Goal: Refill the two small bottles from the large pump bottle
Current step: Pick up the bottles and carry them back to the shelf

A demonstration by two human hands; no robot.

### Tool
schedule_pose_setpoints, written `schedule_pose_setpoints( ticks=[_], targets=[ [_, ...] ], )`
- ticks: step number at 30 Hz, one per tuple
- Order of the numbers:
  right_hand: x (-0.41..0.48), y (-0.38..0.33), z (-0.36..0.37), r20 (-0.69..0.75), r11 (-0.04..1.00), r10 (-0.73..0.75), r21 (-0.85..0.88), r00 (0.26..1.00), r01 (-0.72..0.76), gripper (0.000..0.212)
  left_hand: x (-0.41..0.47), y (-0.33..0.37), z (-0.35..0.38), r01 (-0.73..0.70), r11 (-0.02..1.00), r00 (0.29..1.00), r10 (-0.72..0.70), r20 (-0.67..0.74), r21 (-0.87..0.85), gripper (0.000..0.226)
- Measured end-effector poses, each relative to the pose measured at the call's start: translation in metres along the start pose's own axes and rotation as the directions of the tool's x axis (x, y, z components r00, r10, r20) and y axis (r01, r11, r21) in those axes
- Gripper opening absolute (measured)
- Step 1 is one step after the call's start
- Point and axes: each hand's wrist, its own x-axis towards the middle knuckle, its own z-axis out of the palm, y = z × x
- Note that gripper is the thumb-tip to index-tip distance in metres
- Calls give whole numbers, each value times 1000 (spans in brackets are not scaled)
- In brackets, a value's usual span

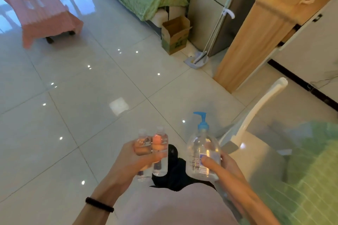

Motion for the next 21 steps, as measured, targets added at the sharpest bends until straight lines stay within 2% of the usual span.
schedule_pose_setpoints(
  ticks=[5,11,14,16,19,21],
  targets=[
    [58,-42,-20,-62,999,-50,17,997,51,53,77,44,13,-26,996,997,20,70,86,42],
    [116,-99,-49,-120,991,-38,123,992,53,54,157,104,30,-15,996,989,1,149,92,49],
    [133,-116,-66,-184,978,-37,194,982,73,66,195,131,44,1,992,981,-25,193,124,52],
    [141,-124,-77,-232,970,-32,227,972,86,74,223,148,56,0,988,971,-36,235,153,49],
    [153,-133,-96,-285,954,-31,277,958,113,70,264,171,79,-15,978,935,-59,349,206,34],
    [163,-138,-107,-327,947,-23,295,945,125,68,290,185,96,-15,973,915,-79,394,232,38]
  ],
)
